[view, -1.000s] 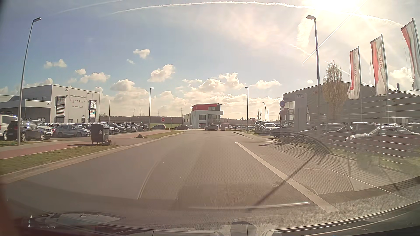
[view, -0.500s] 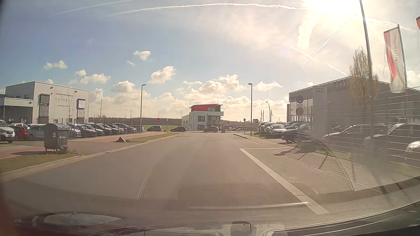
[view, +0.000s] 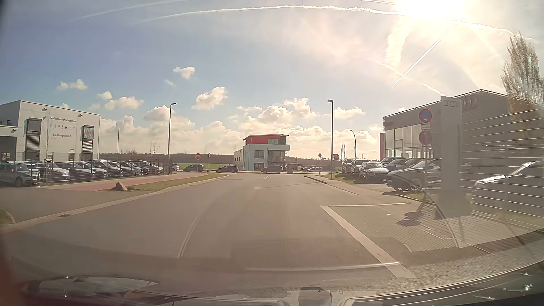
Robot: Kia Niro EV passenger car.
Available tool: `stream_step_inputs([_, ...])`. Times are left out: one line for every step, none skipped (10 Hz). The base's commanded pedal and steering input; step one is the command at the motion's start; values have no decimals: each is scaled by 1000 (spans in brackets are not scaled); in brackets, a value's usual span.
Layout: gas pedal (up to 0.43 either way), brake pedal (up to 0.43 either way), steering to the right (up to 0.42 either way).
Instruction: Follow the waypoints while adhering to traffic rules and regulations
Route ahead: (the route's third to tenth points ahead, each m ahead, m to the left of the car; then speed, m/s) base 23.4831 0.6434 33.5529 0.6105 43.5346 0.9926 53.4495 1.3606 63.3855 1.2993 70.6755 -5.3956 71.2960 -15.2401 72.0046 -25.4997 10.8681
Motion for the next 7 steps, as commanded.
stream_step_inputs([39,0,-1])
stream_step_inputs([39,0,-1])
stream_step_inputs([39,0,-1])
stream_step_inputs([39,0,-1])
stream_step_inputs([39,0,0])
stream_step_inputs([0,0,0])
stream_step_inputs([0,0,0])
